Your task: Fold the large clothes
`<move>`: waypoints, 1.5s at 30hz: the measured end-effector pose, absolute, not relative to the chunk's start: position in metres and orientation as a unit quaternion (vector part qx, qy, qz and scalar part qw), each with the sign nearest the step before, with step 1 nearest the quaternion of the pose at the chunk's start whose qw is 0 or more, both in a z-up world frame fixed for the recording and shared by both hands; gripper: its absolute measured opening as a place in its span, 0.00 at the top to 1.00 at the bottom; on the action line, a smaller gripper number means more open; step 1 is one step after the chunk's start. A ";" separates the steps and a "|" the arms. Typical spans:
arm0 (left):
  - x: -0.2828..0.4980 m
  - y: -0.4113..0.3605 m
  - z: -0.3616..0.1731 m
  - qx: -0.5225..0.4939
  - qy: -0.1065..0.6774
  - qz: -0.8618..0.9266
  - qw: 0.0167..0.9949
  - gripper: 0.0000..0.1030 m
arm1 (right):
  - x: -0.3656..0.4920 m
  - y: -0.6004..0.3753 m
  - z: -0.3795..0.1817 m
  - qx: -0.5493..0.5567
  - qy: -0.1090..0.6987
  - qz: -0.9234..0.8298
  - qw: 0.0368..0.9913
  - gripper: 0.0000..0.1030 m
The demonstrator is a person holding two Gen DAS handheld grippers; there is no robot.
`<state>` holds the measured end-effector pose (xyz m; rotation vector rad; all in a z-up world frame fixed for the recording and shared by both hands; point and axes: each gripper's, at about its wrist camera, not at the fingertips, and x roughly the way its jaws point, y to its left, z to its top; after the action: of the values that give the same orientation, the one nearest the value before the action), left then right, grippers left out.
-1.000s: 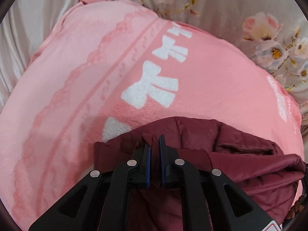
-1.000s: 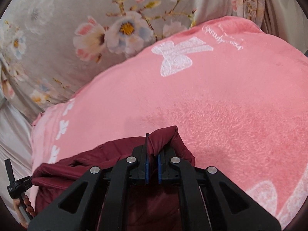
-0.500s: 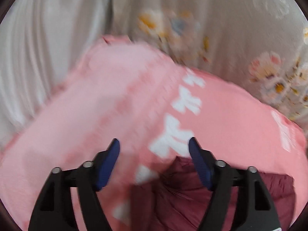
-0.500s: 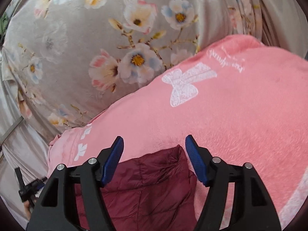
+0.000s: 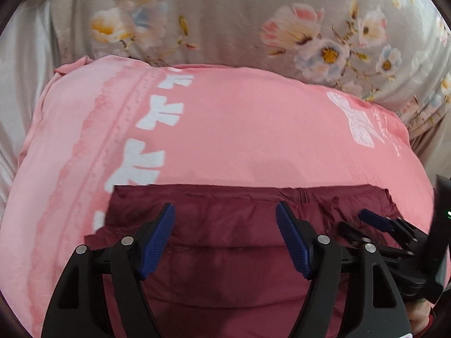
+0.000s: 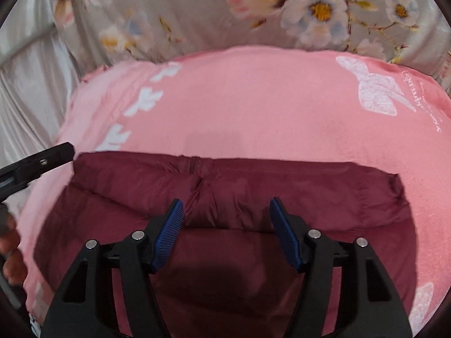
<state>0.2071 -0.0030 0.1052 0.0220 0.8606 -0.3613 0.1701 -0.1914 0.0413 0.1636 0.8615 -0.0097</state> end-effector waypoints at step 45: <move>0.260 -0.083 0.009 0.087 0.421 -0.103 0.897 0.23 | 0.222 -0.210 0.006 0.115 0.381 -0.016 0.917 1.00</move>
<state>0.2597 -0.0829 0.0088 0.1793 0.8719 -0.2143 0.2215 -0.2100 0.0056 0.2367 0.7842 -0.0323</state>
